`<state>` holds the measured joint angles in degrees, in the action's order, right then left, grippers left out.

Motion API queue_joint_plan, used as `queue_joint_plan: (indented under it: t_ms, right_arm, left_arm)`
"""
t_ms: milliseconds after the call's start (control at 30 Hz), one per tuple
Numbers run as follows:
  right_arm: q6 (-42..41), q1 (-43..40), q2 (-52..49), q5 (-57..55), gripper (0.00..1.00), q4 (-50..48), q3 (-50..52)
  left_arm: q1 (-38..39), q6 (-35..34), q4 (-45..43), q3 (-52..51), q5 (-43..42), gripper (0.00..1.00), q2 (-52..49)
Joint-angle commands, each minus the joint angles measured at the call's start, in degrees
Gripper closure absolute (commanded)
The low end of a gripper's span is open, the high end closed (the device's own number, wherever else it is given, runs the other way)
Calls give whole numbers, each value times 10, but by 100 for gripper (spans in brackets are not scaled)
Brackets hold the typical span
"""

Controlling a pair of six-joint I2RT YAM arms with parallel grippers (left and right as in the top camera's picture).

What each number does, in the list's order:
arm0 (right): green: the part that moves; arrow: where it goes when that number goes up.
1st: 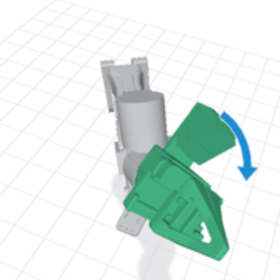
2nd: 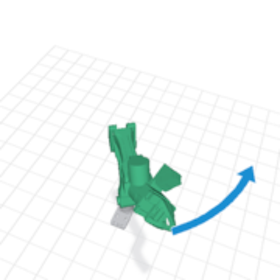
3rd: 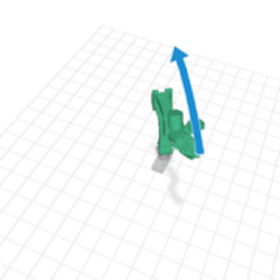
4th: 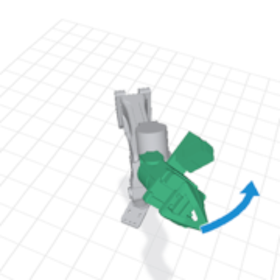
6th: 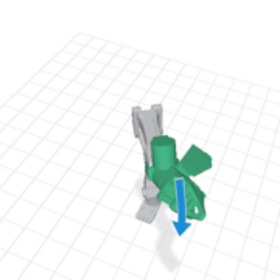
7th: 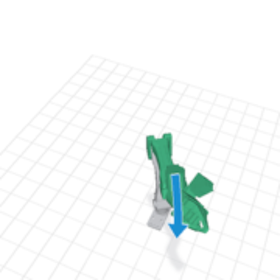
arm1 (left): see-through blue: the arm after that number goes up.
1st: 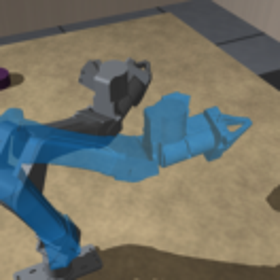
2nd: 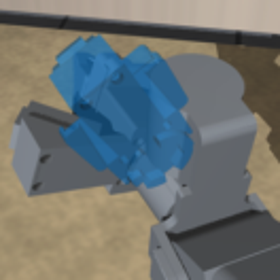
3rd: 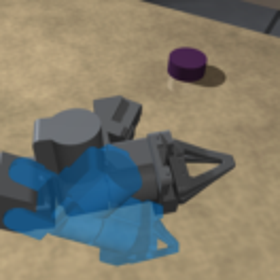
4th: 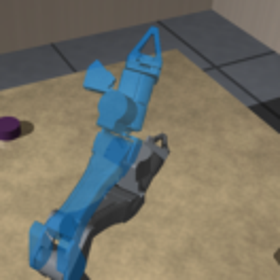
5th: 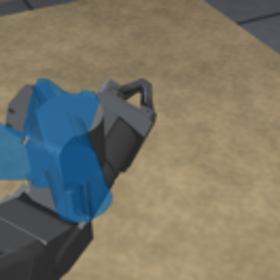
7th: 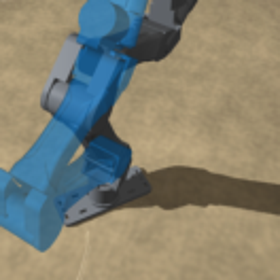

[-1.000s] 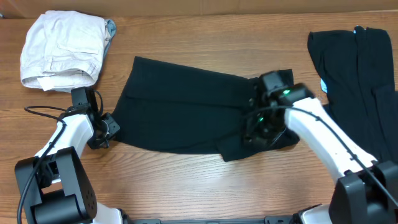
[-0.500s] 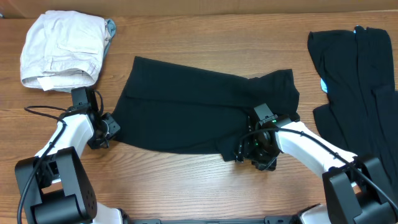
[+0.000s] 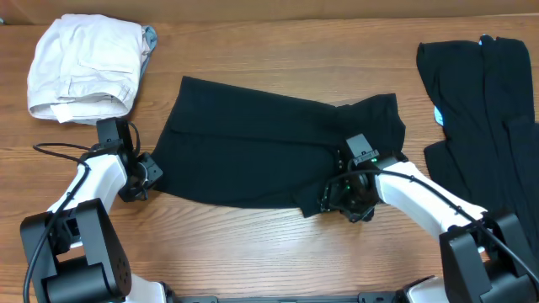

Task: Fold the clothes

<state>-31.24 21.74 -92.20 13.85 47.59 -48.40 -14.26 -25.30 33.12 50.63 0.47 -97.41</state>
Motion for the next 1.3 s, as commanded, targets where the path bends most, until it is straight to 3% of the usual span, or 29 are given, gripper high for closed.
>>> queue_joint_plan:
  t_ms: [0, 267, 500, 800, 1000, 1100, 1267]
  right_arm:
    - [2, -14, 5, -18, 35, -7, -31]
    - [2, -24, 5, -18, 36, -24, -33]
    - [12, -24, 4, -25, 49, -23, -33]
    - [12, -24, -17, -80, 51, -21, -33]
    - [12, -24, -17, -81, 77, -23, -33]
    - [12, -24, -17, -81, 96, -23, -33]
    - [12, -28, -15, -80, 96, -15, -38]
  left_arm:
    - [1, 0, -6, -26, 14, 96, -37]
    - [1, 0, -6, -26, 14, 96, -37]
    - [1, 0, -6, -26, 14, 96, -37]
    - [1, 0, -4, -26, 14, 96, -37]
    - [1, 0, -4, -26, 14, 96, -37]
    - [0, 0, -4, -26, 14, 96, -37]
    - [0, 0, -6, -26, 14, 96, -37]
